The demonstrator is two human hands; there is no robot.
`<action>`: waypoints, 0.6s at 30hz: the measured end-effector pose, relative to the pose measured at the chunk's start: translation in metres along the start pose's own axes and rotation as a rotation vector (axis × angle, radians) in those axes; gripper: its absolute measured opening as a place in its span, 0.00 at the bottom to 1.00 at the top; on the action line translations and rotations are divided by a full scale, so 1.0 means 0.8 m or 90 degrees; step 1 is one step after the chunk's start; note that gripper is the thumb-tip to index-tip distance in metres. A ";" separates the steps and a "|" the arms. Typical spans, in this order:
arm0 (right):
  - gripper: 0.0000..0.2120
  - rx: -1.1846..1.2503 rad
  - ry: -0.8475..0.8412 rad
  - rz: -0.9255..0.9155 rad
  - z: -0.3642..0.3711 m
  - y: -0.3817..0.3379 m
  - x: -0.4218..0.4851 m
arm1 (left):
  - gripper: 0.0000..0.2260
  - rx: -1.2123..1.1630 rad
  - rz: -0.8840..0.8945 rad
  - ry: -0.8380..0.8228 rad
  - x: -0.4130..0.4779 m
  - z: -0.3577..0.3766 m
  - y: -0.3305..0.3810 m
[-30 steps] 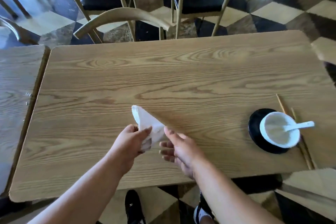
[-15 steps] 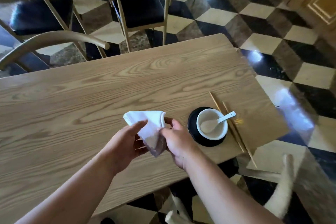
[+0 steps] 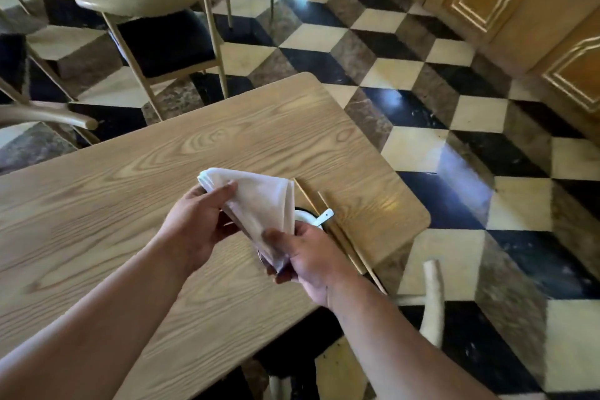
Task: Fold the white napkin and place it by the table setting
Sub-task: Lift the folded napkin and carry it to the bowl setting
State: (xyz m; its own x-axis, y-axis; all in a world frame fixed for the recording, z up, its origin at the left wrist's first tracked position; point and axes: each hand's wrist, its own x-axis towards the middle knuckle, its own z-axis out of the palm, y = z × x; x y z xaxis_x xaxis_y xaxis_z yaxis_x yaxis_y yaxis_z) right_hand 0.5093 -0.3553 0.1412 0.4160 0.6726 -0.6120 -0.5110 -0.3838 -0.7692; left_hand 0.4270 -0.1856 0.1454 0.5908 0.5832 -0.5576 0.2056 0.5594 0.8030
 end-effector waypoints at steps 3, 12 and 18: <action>0.08 -0.018 0.052 -0.024 -0.039 -0.013 -0.003 | 0.07 0.057 0.006 -0.026 0.021 0.034 0.016; 0.08 0.034 0.146 -0.040 -0.152 -0.035 -0.007 | 0.03 0.309 0.044 -0.114 0.089 0.133 0.034; 0.09 0.007 0.176 -0.035 -0.211 -0.025 0.005 | 0.05 0.450 0.103 -0.147 0.134 0.190 0.028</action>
State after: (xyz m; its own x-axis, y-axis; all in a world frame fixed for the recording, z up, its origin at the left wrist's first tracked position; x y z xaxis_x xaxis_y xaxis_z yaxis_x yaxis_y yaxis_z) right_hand 0.6483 -0.4519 0.1230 0.6325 0.4934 -0.5971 -0.4892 -0.3432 -0.8018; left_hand 0.6133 -0.1999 0.1353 0.7880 0.4448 -0.4258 0.5079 -0.0786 0.8578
